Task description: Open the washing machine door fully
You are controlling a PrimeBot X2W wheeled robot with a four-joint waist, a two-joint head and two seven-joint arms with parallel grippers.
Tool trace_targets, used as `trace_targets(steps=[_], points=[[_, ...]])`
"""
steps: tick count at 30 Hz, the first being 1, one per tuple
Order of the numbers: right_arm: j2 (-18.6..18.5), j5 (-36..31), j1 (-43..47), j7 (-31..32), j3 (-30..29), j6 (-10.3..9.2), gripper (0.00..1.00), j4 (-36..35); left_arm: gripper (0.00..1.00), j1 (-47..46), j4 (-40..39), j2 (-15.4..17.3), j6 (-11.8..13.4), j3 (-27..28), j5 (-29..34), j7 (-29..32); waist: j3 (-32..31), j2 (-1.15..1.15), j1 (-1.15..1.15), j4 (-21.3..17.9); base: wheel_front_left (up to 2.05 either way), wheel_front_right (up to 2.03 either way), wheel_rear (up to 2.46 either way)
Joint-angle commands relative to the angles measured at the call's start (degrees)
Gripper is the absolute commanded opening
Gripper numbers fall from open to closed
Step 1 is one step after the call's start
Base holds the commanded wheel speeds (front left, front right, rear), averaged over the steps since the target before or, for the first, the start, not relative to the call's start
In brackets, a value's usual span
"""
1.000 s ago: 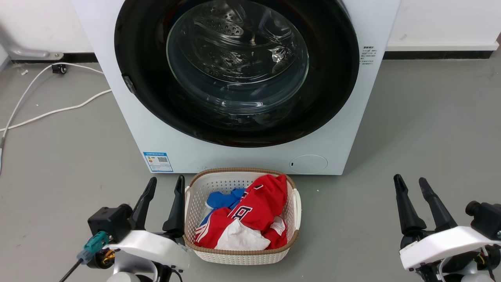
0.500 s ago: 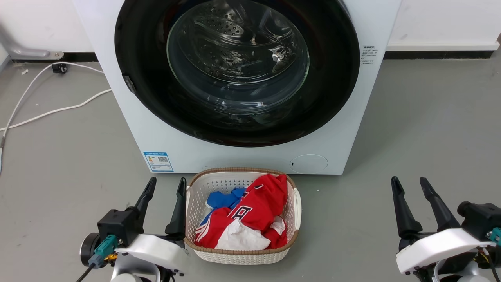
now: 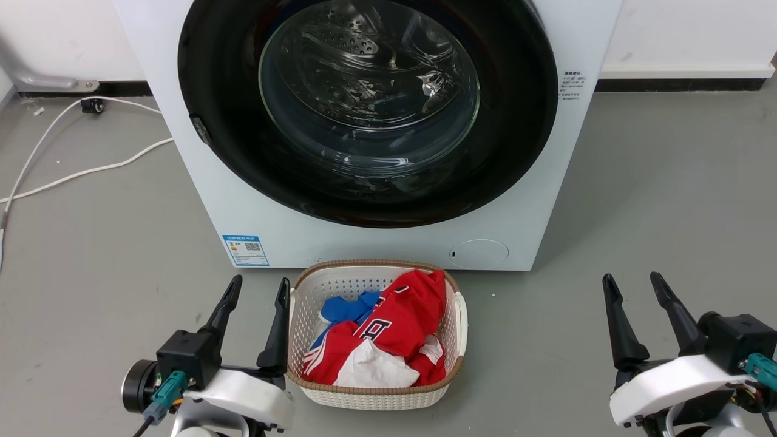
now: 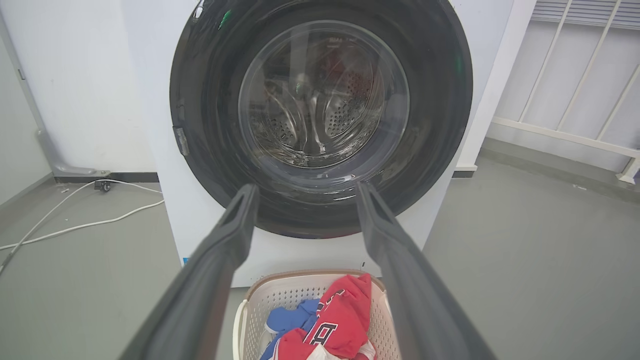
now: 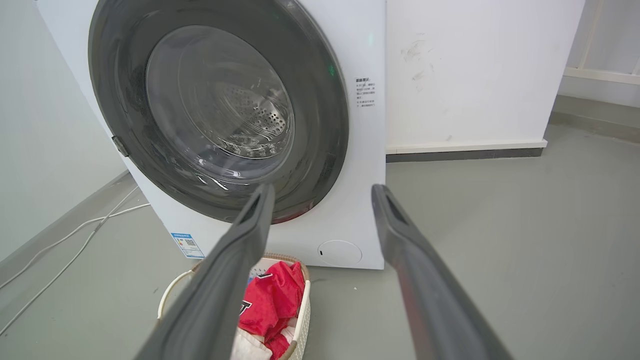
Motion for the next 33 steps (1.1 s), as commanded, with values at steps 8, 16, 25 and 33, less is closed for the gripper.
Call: trace_targets(steps=[8,16,25,33], points=[[0.43,-3.48,0.52,-0.67,-0.29,0.12,1.0,-0.3,1.0,0.8,0.6,-0.73,-1.06,0.67,2.91,-1.3,-0.12,0.0,0.0,0.03,0.0,0.0,0.0],[0.62,-4.78,0.95,-0.84,-1.08,0.12,1.0,-0.05,1.0,0.63,1.76,-2.08,-2.18,2.36,4.32,-2.13,-0.05,0.0,0.0,0.29,0.0,0.0,0.0],[0.68,-6.66,1.23,-1.79,-1.42,0.08,1.0,0.24,1.0,1.13,3.2,-3.15,-3.59,3.95,7.09,-3.24,-0.06,0.0,0.0,0.11,0.0,0.0,0.0],[0.68,-4.6,1.03,-2.02,-1.53,0.08,1.0,0.82,1.0,0.81,4.13,-3.99,-4.38,5.09,6.19,-3.14,-0.02,0.0,0.0,0.1,0.0,0.0,0.0]])
